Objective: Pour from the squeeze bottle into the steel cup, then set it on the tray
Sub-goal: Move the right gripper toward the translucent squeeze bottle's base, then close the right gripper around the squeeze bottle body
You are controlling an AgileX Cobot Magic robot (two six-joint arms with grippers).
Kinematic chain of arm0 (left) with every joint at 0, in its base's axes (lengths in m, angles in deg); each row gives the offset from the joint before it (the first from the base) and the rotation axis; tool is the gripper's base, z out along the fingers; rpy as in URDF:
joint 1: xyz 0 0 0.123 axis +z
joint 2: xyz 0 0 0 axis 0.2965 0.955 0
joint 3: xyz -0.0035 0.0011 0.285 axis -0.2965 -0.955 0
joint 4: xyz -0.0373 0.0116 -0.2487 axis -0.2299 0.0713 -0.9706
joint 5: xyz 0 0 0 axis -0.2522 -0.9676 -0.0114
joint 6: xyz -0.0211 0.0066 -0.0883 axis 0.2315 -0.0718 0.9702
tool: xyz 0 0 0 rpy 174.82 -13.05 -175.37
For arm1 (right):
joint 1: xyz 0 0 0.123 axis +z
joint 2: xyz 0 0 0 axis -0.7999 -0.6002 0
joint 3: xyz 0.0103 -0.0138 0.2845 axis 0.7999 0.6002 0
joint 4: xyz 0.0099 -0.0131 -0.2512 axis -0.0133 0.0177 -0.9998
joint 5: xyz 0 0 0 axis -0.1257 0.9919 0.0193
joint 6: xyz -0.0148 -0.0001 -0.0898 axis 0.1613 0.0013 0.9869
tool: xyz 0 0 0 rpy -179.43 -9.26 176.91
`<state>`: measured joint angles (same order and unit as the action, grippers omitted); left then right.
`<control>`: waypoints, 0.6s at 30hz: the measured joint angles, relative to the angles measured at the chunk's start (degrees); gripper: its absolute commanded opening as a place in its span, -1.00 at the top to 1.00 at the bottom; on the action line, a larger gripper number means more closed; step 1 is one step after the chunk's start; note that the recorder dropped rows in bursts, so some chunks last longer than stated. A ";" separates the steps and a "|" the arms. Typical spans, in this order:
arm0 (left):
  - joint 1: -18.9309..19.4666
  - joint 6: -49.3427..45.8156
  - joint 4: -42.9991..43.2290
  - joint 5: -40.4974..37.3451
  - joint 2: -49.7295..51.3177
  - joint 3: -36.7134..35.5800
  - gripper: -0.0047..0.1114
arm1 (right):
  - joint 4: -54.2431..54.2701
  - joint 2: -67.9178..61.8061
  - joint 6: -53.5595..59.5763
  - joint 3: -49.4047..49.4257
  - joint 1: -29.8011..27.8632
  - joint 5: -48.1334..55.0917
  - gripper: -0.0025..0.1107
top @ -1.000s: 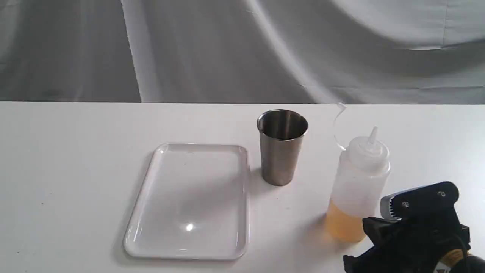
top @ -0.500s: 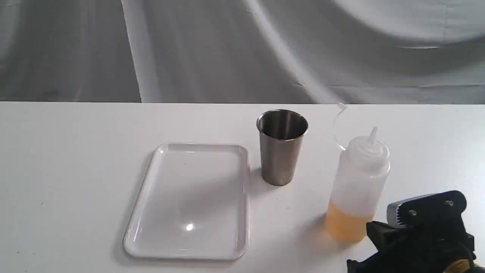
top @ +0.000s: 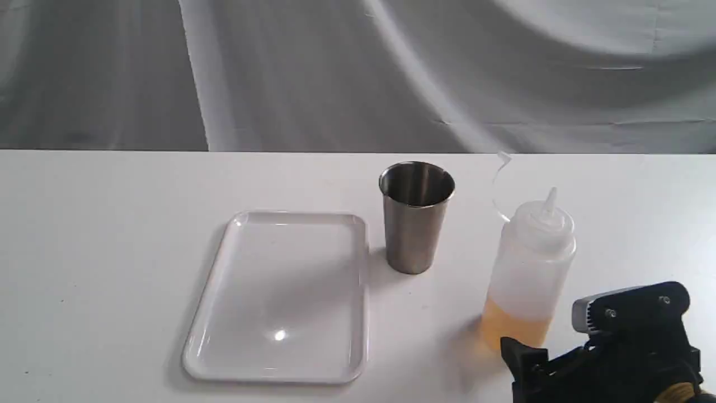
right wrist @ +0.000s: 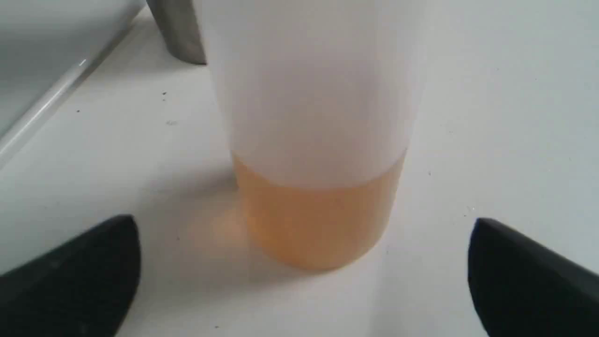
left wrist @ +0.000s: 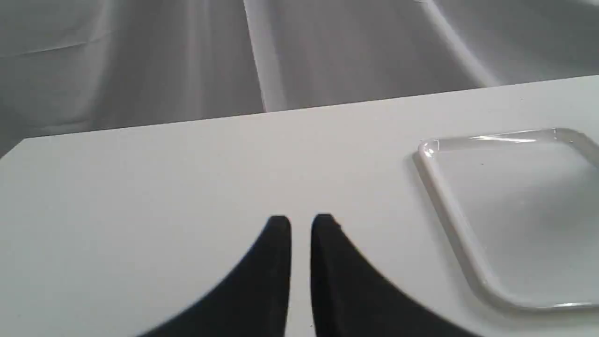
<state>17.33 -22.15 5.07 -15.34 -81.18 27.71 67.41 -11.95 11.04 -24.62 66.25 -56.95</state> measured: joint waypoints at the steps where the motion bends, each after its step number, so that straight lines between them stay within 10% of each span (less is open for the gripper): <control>1: 0.00 0.00 0.00 0.00 0.00 0.00 0.78 | 0.00 0.00 -0.11 0.00 0.00 0.00 -0.85; 18: 0.00 0.00 0.00 0.00 0.00 0.00 0.78 | 1.67 0.00 -0.68 0.00 0.00 -1.23 -0.87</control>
<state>17.33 -22.15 5.07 -15.34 -81.18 27.71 69.08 -11.95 10.36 -24.62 66.25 -58.18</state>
